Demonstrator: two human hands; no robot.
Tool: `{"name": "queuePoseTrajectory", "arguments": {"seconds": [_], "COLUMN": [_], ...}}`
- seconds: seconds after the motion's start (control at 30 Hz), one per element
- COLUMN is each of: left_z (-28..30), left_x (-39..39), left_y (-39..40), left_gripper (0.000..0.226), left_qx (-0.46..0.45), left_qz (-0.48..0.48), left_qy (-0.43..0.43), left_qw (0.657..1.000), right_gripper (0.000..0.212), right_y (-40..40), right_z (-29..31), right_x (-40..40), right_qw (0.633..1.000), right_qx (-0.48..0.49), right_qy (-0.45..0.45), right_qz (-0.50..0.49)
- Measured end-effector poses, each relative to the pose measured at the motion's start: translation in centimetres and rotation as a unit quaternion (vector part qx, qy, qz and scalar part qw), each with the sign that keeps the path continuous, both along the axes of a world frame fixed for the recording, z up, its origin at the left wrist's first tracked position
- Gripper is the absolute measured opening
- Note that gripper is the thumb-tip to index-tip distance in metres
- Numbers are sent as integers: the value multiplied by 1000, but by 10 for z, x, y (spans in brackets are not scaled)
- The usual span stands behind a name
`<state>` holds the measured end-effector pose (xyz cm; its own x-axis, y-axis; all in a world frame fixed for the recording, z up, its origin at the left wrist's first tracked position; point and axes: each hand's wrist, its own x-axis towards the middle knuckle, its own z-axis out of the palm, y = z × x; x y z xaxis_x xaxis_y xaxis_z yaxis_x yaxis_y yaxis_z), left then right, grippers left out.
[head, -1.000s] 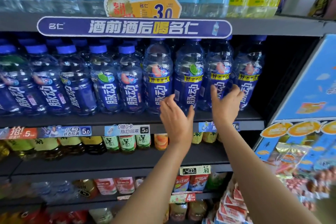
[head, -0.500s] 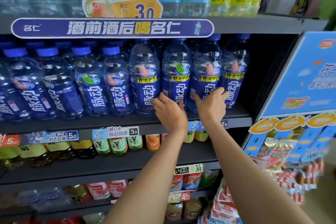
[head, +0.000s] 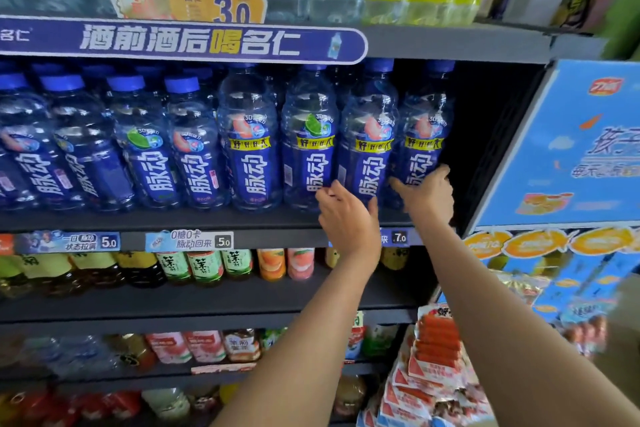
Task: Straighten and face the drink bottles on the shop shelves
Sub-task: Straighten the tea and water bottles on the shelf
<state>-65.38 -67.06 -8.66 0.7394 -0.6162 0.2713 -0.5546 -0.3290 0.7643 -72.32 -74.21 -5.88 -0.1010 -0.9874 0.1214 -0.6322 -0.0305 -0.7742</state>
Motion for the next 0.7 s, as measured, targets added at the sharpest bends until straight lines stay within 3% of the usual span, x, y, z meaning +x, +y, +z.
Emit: {"name": "queuePoseTrajectory", "arguments": {"seconds": [0.13, 0.47, 0.6, 0.7], "left_z": [0, -6, -18, -21], "left_x": [-7, -10, 5, 24], "left_y": [-11, -7, 15, 32], "left_gripper": [64, 48, 36, 33], "left_qx": [35, 4, -69, -98], "left_qz": [25, 37, 56, 96], "left_qy": [-5, 19, -8, -16], "left_qw": [999, 999, 996, 990], "right_gripper": [91, 79, 49, 34], "right_y": [-8, 12, 41, 59], "right_z": [1, -4, -6, 3], "right_x": [-6, -16, -6, 20], "right_qw": [1000, 999, 976, 953], "right_qx": [0, -28, -189, -257], "right_qy": [13, 15, -106, -141], "right_qz": [17, 28, -2, 75]}}
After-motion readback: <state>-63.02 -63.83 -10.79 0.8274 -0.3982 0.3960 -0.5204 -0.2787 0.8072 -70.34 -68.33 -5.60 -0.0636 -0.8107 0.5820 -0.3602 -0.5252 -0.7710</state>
